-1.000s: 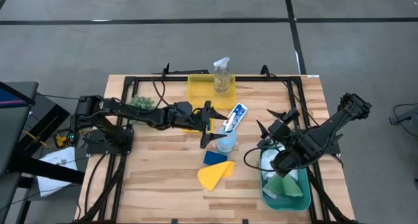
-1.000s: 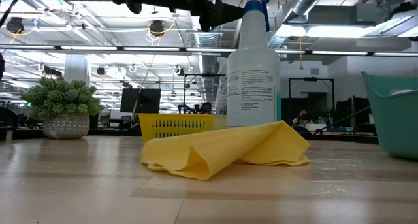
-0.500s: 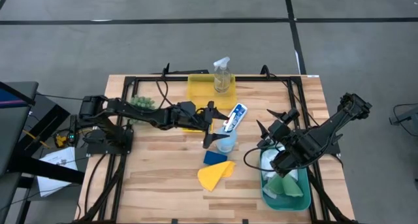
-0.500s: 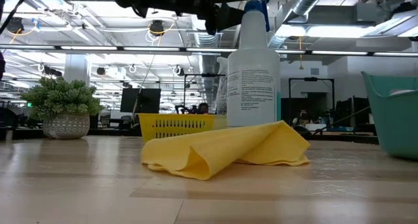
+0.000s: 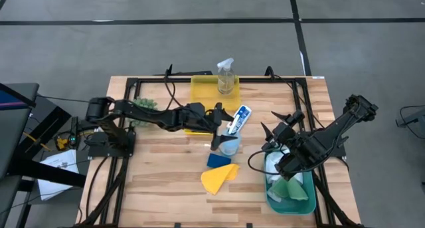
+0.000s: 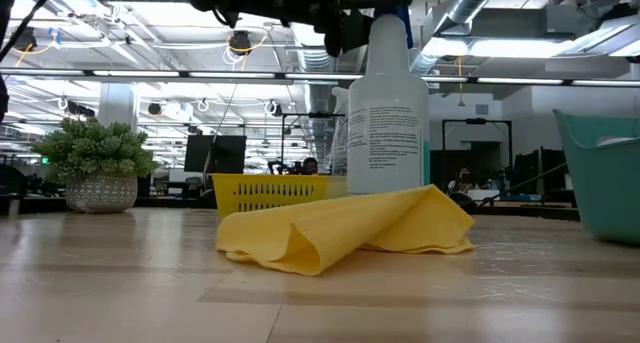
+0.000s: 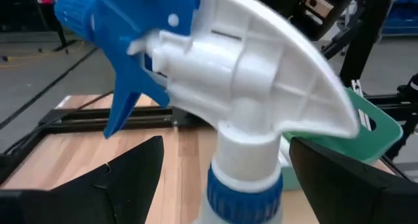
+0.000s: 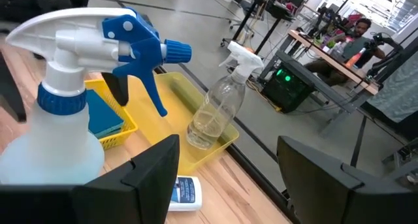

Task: Pick & Place Kitchen Items
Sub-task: Put the blue bottle into the top yellow bin, then put the plastic restorer bottle into the top yellow bin

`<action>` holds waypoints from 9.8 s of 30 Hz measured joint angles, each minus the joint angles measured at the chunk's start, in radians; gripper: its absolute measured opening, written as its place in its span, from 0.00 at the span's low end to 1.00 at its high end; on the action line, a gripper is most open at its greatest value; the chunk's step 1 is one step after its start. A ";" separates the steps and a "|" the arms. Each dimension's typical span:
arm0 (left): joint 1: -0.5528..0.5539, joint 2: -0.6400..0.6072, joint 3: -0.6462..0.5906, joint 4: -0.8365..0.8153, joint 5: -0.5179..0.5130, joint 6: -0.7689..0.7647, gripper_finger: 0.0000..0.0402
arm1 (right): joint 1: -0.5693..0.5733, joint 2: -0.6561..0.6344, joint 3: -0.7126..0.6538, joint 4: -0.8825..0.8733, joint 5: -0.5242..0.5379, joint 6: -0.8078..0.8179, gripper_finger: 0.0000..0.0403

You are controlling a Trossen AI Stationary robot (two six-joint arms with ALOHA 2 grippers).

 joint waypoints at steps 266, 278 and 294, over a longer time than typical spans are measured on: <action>0.082 -0.959 -0.694 0.058 0.155 0.217 0.74 | 0.011 0.000 0.000 0.067 -0.041 -0.094 0.62; 0.064 -0.963 -0.694 0.055 0.153 0.259 0.74 | 0.007 0.000 0.000 0.112 -0.046 -0.157 0.62; 0.064 -0.941 -0.694 0.169 0.056 0.273 0.74 | -0.022 0.000 0.000 0.145 -0.046 -0.158 0.62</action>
